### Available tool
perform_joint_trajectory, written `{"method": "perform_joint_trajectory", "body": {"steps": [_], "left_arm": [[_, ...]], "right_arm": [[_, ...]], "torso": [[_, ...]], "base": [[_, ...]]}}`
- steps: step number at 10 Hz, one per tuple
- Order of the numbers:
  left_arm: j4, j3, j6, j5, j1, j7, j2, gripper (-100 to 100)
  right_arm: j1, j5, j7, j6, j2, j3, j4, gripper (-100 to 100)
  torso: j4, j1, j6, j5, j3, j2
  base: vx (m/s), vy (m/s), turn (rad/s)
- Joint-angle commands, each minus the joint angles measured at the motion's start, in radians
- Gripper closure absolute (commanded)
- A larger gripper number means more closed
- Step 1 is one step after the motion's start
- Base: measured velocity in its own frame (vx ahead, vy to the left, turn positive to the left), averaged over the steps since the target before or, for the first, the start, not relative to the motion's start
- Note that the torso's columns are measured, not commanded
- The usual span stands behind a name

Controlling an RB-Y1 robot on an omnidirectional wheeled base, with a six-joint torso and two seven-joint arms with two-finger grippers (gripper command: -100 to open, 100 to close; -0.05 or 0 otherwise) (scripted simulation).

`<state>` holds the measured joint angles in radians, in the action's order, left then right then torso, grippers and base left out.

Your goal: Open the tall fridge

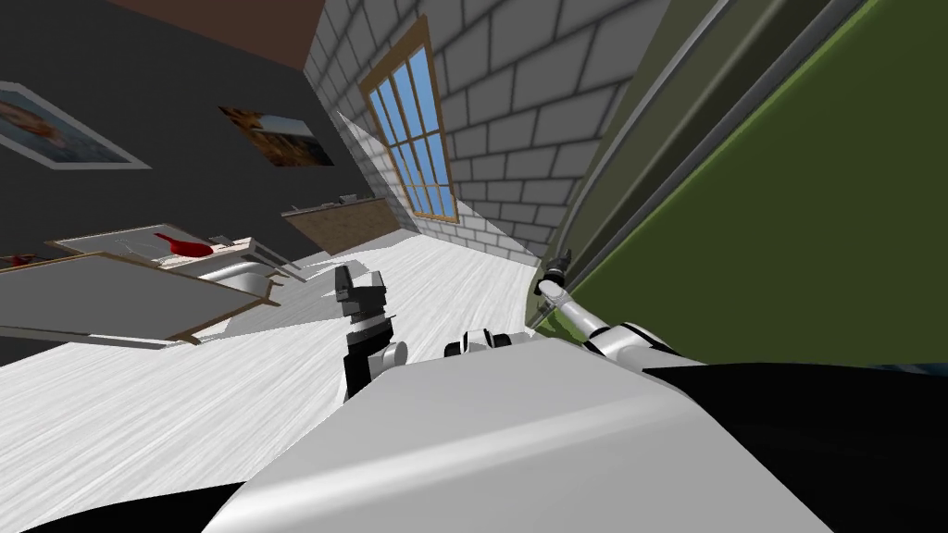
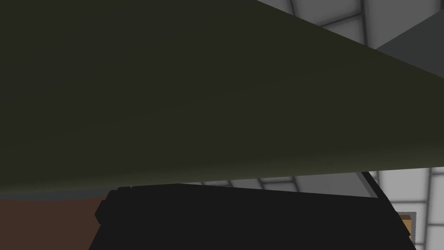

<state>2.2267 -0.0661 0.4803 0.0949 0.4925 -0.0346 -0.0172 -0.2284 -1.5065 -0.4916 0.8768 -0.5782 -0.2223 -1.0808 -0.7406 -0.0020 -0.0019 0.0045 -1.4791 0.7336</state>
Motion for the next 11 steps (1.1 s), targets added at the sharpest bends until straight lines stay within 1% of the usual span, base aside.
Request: {"method": "perform_joint_trajectory", "body": {"steps": [1, 2, 3, 4, 5, 6, 7, 8, 9, 10, 11], "left_arm": [[0.000, 0.000, 0.000, 0.000, 0.000, 0.000, 0.000, 0], [0.000, 0.000, 0.000, 0.000, 0.000, 0.000, 0.000, 0], [0.000, 0.000, 0.000, 0.000, 0.001, 0.000, 0.000, 0], [0.000, 0.000, 0.000, 0.000, 0.001, 0.000, 0.000, 0], [0.000, 0.000, 0.000, 0.000, 0.000, 0.000, 0.000, 0], [0.000, 0.000, 0.000, 0.000, 0.000, 0.000, 0.000, 0], [0.000, 0.000, 0.000, 0.000, 0.000, 0.000, 0.000, 0], [0.000, 0.000, 0.000, 0.000, 0.000, 0.000, 0.000, 0], [0.000, 0.000, 0.000, 0.000, 0.001, 0.000, 0.000, 0], [0.000, 0.000, 0.000, 0.000, 0.000, 0.000, 0.000, 0], [0.000, 0.000, 0.000, 0.000, 0.000, 0.000, 0.000, 0]], "right_arm": [[-0.015, -0.001, -0.003, 0.002, -0.002, -0.010, -0.002, 100], [-0.040, -0.003, -0.003, 0.008, 0.018, -0.048, 0.007, 100], [-0.063, -0.004, -0.003, 0.014, 0.037, -0.077, 0.016, 100], [-0.064, -0.004, -0.003, 0.014, 0.037, -0.086, 0.016, 100], [-0.089, -0.006, -0.003, 0.021, 0.056, -0.124, 0.025, 100], [-0.089, -0.006, -0.003, 0.021, 0.056, -0.124, 0.025, 100], [-0.113, -0.008, -0.004, 0.027, 0.076, -0.162, 0.033, 100], [-0.138, -0.010, -0.004, 0.033, 0.095, -0.198, 0.042, 100], [-0.138, -0.010, -0.004, 0.033, 0.095, -0.200, 0.042, 100], [-0.162, -0.012, -0.004, 0.039, 0.115, -0.238, 0.051, 100], [-0.187, -0.014, -0.004, 0.045, 0.134, -0.263, 0.060, 100]], "torso": [[0.002, 0.001, 0.001, -0.002, 0.001, 0.001], [0.001, 0.001, 0.004, -0.001, 0.001, 0.001], [0.001, 0.001, 0.004, -0.001, 0.002, 0.003], [0.001, 0.000, 0.006, -0.002, 0.003, 0.004], [0.002, -0.002, 0.004, -0.003, 0.002, 0.002], [0.003, -0.002, 0.004, -0.004, 0.001, 0.001], [0.003, 0.000, 0.003, -0.004, 0.001, 0.002], [0.005, 0.001, 0.004, -0.005, 0.001, 0.002], [0.003, 0.002, 0.007, -0.003, 0.003, 0.005], [0.004, 0.003, 0.004, -0.003, 0.003, 0.005], [0.004, 0.003, 0.004, -0.004, 0.003, 0.006]], "base": [[0.021, -0.011, -0.199], [0.037, -0.022, -0.373], [0.056, -0.028, -0.339], [0.030, -0.013, -0.145], [0.019, -0.019, -0.217], [0.019, -0.018, -0.123], [0.031, -0.022, -0.225], [0.044, -0.018, -0.392], [0.037, -0.008, -0.151], [0.025, -0.013, -0.212], [0.035, -0.017, -0.355]]}}
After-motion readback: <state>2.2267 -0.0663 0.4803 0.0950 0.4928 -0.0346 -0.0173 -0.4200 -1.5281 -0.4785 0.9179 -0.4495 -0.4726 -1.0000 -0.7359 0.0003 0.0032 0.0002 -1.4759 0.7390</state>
